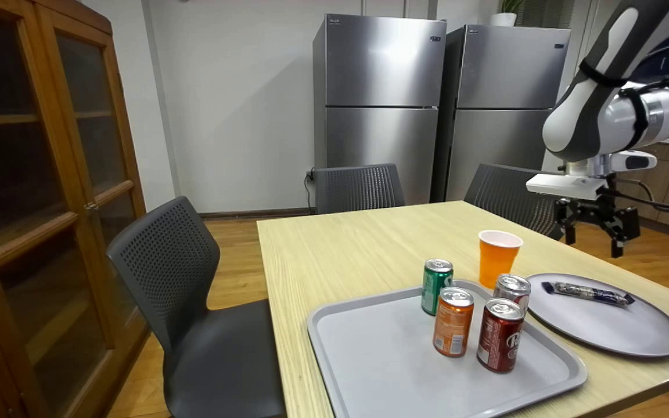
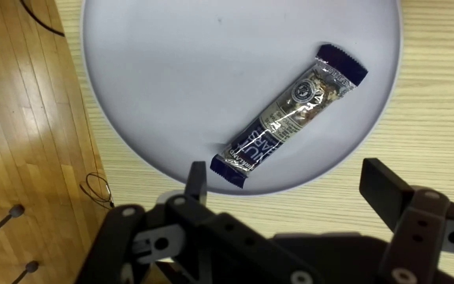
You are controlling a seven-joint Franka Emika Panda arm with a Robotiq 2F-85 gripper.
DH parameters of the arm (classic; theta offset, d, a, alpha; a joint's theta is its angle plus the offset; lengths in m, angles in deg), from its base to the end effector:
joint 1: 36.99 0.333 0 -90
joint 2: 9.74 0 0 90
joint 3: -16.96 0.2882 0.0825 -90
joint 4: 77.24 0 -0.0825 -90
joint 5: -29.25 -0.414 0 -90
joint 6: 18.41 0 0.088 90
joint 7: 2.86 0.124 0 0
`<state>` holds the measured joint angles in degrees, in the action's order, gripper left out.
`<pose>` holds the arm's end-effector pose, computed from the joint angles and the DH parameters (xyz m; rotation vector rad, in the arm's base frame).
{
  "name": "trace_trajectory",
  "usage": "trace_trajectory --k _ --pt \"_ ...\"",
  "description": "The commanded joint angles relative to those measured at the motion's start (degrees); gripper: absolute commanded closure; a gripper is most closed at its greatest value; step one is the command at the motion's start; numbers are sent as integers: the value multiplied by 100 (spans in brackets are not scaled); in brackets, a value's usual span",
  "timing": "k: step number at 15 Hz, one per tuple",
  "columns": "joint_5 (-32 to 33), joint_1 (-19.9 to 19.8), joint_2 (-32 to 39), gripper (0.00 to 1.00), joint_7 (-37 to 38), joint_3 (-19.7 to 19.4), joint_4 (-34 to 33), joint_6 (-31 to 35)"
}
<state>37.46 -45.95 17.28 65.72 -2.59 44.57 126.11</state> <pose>0.4984 -0.2842 0.1264 2.0794 -2.0252 0.0393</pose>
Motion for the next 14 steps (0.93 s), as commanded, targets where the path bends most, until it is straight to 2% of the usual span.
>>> trace_trajectory --k 1,7,14 --pt "-374 -12 525 0 73 -11 -486 154" --pt "-951 -29 1189 0 34 6 -1011 253" --pt "-1036 41 1659 0 43 -127 -1300 262"
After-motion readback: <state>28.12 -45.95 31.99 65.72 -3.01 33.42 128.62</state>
